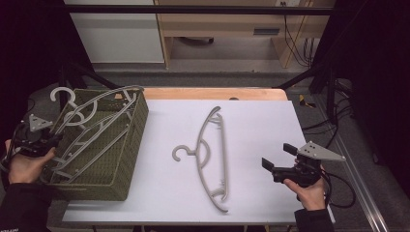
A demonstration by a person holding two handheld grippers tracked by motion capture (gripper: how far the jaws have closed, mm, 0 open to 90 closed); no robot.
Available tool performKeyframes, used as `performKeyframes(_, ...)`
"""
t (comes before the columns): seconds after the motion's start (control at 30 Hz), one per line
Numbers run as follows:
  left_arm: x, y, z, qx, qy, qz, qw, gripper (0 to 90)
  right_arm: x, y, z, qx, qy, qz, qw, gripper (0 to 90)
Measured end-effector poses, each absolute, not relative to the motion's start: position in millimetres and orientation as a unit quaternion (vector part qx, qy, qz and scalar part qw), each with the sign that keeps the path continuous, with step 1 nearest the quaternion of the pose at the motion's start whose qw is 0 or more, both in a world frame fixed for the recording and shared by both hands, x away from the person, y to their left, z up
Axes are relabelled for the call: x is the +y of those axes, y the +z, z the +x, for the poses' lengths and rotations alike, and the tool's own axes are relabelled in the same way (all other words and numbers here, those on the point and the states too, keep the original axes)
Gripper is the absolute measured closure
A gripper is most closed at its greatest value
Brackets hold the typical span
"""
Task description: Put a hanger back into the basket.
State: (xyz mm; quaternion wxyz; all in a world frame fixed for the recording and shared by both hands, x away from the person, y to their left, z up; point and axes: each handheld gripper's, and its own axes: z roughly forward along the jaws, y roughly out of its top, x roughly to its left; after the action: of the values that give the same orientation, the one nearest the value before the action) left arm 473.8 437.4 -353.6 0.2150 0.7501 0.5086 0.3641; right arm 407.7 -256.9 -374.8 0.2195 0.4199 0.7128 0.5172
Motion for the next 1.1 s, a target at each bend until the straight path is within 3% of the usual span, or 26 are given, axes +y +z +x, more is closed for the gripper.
performKeyframes(0.47, 448.1, -360.4, 468.6, 0.528, 0.354, 0.744, 0.204, 81.6, -255.7, -376.2, 408.2, 0.715, 0.514, 0.421, 0.218, 4.1)
performKeyframes(0.7, 440.0, -369.0, 473.9, 0.523, 0.349, 0.759, 0.168, 81.5, -254.2, -376.4, 408.4, 0.717, 0.512, 0.420, 0.217, 4.0)
performKeyframes(1.1, 430.7, -378.6, 488.1, 0.521, 0.272, 0.798, 0.131, 80.6, -254.5, -376.2, 408.1, 0.718, 0.511, 0.419, 0.219, 4.0)
